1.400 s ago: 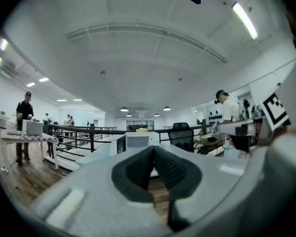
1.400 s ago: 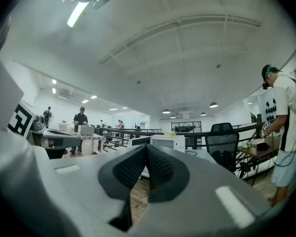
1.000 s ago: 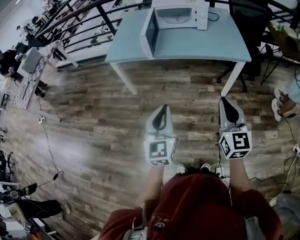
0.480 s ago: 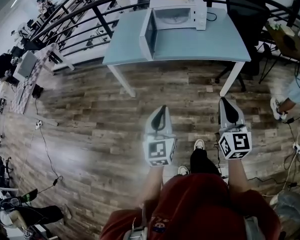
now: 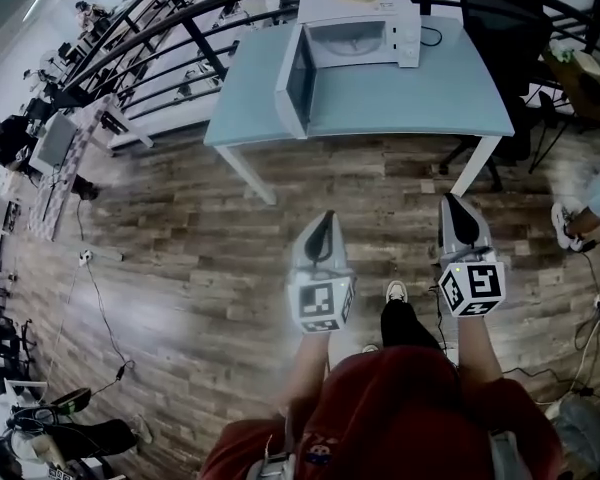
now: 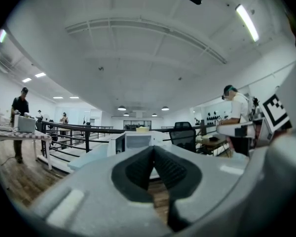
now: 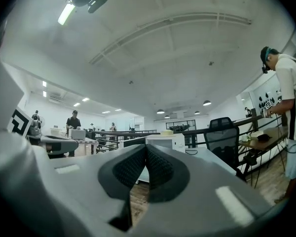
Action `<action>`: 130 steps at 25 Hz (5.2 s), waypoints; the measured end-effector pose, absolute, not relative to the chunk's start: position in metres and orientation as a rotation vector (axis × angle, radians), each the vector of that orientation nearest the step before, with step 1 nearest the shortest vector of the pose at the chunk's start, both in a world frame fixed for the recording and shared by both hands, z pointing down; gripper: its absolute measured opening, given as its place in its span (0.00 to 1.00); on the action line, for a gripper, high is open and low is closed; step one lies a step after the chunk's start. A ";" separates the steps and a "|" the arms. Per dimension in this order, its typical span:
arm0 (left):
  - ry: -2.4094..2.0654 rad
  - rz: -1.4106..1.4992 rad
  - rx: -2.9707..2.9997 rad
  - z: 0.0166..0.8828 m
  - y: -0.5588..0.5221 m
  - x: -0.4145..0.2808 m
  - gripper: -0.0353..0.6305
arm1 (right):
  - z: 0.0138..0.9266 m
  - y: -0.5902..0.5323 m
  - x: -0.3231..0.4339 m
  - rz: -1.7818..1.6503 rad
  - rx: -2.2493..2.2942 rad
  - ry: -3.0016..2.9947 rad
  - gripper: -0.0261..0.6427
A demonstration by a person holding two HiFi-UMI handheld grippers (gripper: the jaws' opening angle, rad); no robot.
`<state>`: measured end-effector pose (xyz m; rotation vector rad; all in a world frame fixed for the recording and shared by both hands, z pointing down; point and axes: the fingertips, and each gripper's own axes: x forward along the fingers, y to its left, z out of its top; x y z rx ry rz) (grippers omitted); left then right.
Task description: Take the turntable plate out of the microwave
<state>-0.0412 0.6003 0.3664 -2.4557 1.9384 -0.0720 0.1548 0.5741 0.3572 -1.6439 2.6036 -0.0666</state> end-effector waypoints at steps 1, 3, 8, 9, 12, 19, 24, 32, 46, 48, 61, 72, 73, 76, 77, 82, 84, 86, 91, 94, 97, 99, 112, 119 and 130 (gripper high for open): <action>1.940 -0.076 -2.455 0.366 0.589 -0.040 0.05 | 0.357 0.563 0.156 -0.067 -1.642 2.607 0.04; 1.941 -0.083 -2.452 0.364 0.566 -0.035 0.05 | 0.357 0.540 0.159 -0.078 -1.638 2.607 0.04; 1.946 -0.110 -2.443 0.359 0.507 -0.026 0.05 | 0.357 0.480 0.165 -0.123 -1.624 2.608 0.04; 1.947 -0.115 -2.440 0.358 0.496 -0.024 0.05 | 0.358 0.469 0.168 -0.129 -1.621 2.611 0.04; 1.948 -0.125 -2.426 0.353 0.462 -0.016 0.05 | 0.359 0.434 0.178 -0.152 -1.616 2.605 0.04; 1.943 -0.158 -2.425 0.355 0.393 0.000 0.05 | 0.363 0.365 0.188 -0.165 -1.607 2.614 0.04; 1.938 -0.171 -2.431 0.357 0.343 0.013 0.05 | 0.365 0.319 0.198 -0.160 -1.608 2.632 0.04; 1.944 -0.196 -2.428 0.362 0.296 0.027 0.05 | 0.371 0.270 0.210 -0.187 -1.588 2.630 0.04; 1.946 -0.138 -2.435 0.374 0.194 -0.021 0.05 | 0.377 0.173 0.158 -0.130 -1.595 2.667 0.04; 1.941 -0.136 -2.444 0.377 0.171 -0.033 0.05 | 0.375 0.151 0.150 -0.122 -1.618 2.651 0.04; 1.894 -0.124 -2.529 0.376 0.045 -0.096 0.05 | 0.364 0.029 0.058 -0.133 -1.619 2.680 0.04; 1.788 -0.126 -2.625 0.391 -0.014 -0.107 0.05 | 0.369 -0.016 0.035 -0.140 -1.705 2.644 0.04; 1.784 -0.122 -2.627 0.393 -0.018 -0.107 0.05 | 0.371 -0.020 0.037 -0.139 -1.712 2.638 0.04; 1.774 -0.121 -2.638 0.398 -0.028 -0.107 0.05 | 0.376 -0.027 0.038 -0.139 -1.725 2.624 0.04; 1.765 -0.122 -2.645 0.398 -0.031 -0.106 0.05 | 0.376 -0.029 0.039 -0.139 -1.728 2.617 0.04; 1.730 -0.143 -2.658 0.398 -0.050 -0.104 0.05 | 0.378 -0.047 0.040 -0.146 -1.738 2.600 0.04; 1.729 -0.150 -2.649 0.398 -0.061 -0.104 0.05 | 0.379 -0.060 0.040 -0.141 -1.733 2.606 0.04; 1.734 -0.159 -2.635 0.400 -0.073 -0.104 0.05 | 0.385 -0.074 0.040 -0.151 -1.725 2.619 0.04; 1.729 -0.150 -2.625 0.403 -0.100 -0.102 0.05 | 0.390 -0.106 0.040 -0.151 -1.714 2.645 0.04; 1.734 -0.118 -2.627 0.410 -0.112 -0.101 0.05 | 0.396 -0.122 0.041 -0.138 -1.717 2.655 0.04; 1.751 -0.107 -2.650 0.419 -0.119 -0.104 0.05 | 0.404 -0.134 0.039 -0.151 -1.719 2.669 0.04; 1.767 -0.114 -2.650 0.423 -0.123 -0.107 0.05 | 0.408 -0.141 0.036 -0.159 -1.718 2.680 0.04; 1.771 -0.141 -2.647 0.444 -0.148 -0.095 0.05 | 0.456 -0.183 0.033 -0.275 -1.701 2.740 0.04; 1.795 -0.189 -2.621 0.457 -0.160 -0.096 0.05 | 0.490 -0.204 0.040 -0.464 -1.727 2.729 0.04; 1.844 -0.248 -2.611 0.484 -0.182 -0.093 0.05 | 0.553 -0.232 0.038 -0.905 -1.666 2.652 0.11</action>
